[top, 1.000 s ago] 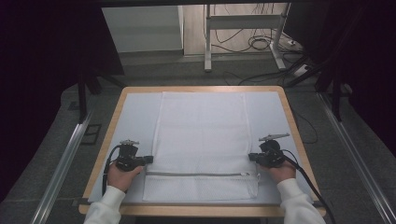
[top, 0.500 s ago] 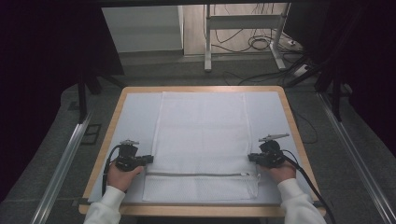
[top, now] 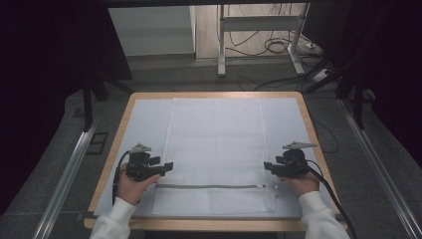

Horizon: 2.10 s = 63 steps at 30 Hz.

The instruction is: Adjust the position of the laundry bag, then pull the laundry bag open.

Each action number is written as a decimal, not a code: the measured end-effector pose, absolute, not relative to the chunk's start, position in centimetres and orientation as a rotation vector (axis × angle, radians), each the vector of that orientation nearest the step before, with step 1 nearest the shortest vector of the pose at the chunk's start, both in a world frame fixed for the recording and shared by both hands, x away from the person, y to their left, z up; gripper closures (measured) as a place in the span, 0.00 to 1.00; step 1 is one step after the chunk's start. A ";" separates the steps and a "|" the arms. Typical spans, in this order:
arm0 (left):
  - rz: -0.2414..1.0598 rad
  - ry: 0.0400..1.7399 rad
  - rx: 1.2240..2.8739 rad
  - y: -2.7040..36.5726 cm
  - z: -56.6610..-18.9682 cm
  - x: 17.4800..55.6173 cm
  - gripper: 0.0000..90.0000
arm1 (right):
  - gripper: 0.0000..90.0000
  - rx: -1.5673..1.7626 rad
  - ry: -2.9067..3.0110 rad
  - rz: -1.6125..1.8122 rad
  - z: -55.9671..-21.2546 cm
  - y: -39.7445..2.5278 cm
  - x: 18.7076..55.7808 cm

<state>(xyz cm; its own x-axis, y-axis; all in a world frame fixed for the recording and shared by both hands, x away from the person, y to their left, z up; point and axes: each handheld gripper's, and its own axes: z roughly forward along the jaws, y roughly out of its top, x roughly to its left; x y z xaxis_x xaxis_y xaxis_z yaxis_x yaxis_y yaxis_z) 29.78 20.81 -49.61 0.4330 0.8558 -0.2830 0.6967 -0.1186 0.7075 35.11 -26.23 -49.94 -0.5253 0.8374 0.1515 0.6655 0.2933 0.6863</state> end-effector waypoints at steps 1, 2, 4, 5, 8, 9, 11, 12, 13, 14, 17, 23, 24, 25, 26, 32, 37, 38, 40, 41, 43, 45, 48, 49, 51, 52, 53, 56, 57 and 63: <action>0.246 1.319 1.869 20.8 -49.6 29.8 0.39 | 0.41 1.381 2.325 1.055 -49.9 -26.2 35.1; 0.242 1.316 1.866 20.7 -49.5 29.7 0.39 | 0.40 1.378 2.315 1.066 -49.8 -26.3 35.0; 0.252 1.310 1.869 20.2 -49.3 29.7 0.38 | 0.39 1.372 2.313 1.068 -49.8 -26.4 35.0; 0.245 1.308 1.867 20.0 -49.3 29.7 0.38 | 0.39 1.378 2.307 1.067 -49.8 -26.4 34.9; 0.257 1.295 1.891 18.6 -49.1 29.8 0.34 | 0.38 1.365 2.308 1.055 -49.7 -26.6 34.7; 0.253 1.290 1.892 18.3 -49.1 29.9 0.33 | 0.38 1.367 2.304 1.053 -49.7 -26.7 34.7; 0.256 1.286 1.894 18.0 -49.0 29.9 0.33 | 0.38 1.373 2.303 1.054 -49.7 -26.7 34.7; 0.255 1.272 1.902 17.4 -48.9 30.1 0.32 | 0.37 1.368 2.307 1.045 -49.8 -26.7 34.7; 0.260 1.269 1.900 17.1 -48.8 30.1 0.32 | 0.37 1.365 2.306 1.045 -49.9 -26.7 34.6; 0.260 1.269 1.900 17.1 -48.8 30.1 0.32 | 0.37 1.365 2.306 1.045 -49.9 -26.7 34.6; 0.296 1.268 1.839 16.1 -48.3 29.8 0.33 | 0.36 1.380 2.295 1.047 -49.9 -27.0 34.5; 0.283 1.239 1.855 15.0 -48.0 29.7 0.33 | 0.36 1.398 2.272 1.037 -49.9 -27.4 34.6; 0.278 1.234 1.858 14.8 -48.0 29.7 0.34 | 0.36 1.393 2.276 1.035 -49.9 -27.4 34.6; 0.262 1.226 1.858 14.6 -48.0 29.7 0.34 | 0.36 1.391 2.280 1.031 -50.0 -27.3 34.6; 0.262 1.226 1.858 14.6 -48.0 29.7 0.34 | 0.36 1.387 2.283 1.031 -50.0 -27.3 34.6; 0.205 1.183 1.871 13.3 -47.9 29.7 0.34 | 0.36 1.385 2.272 1.030 -50.0 -27.3 34.6; 0.169 1.162 1.873 12.6 -47.6 29.7 0.34 | 0.35 1.390 2.269 1.038 -50.0 -27.3 34.5; 0.165 1.159 1.869 12.5 -47.5 29.8 0.34 | 0.35 1.389 2.270 1.037 -50.0 -27.3 34.5; 0.153 1.149 1.868 12.3 -47.2 29.9 0.34 | 0.35 1.382 2.268 1.025 -50.0 -27.2 34.6; 0.153 1.149 1.868 12.3 -47.2 29.9 0.34 | 0.35 1.382 2.268 1.025 -50.0 -27.2 34.6; 0.133 1.137 1.866 11.8 -47.2 29.9 0.33 | 0.35 1.381 2.268 1.026 -50.0 -27.0 34.6; 0.119 1.111 1.887 10.9 -47.0 29.9 0.33 | 0.35 1.380 2.268 1.027 -50.0 -27.0 34.6; 0.112 1.099 1.901 10.4 -47.0 29.9 0.33 | 0.35 1.382 2.268 1.025 -49.9 -27.1 34.6; 0.100 1.087 1.916 9.9 -47.0 29.7 0.33 | 0.35 1.382 2.264 1.028 -49.9 -27.1 34.6; 0.087 1.076 1.931 9.3 -47.0 29.6 0.33 | 0.35 1.379 2.261 1.034 -49.8 -27.1 34.5; 0.082 1.070 1.936 9.0 -47.1 29.6 0.33 | 0.35 1.377 2.260 1.033 -49.8 -27.1 34.5; 0.081 1.066 1.942 8.7 -47.1 29.5 0.33 | 0.35 1.376 2.259 1.031 -49.8 -27.1 34.5; 0.069 1.058 1.952 8.2 -47.1 29.5 0.33 | 0.34 1.379 2.259 1.025 -49.8 -27.1 34.5; 0.060 1.054 1.954 8.0 -47.2 29.5 0.33 | 0.34 1.379 2.259 1.025 -49.8 -27.1 34.5; 0.030 1.043 1.967 6.7 -47.2 29.6 0.33 | 0.34 1.375 2.260 1.011 -50.0 -27.0 34.5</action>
<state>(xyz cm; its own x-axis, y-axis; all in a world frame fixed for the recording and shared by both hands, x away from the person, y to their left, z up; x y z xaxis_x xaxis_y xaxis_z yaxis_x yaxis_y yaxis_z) 29.57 6.74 -47.24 0.6466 0.6766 -0.3522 0.6553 -0.2565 0.7104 34.47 -27.00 -49.96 -0.4922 0.8653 0.0948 0.6474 0.2912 0.7043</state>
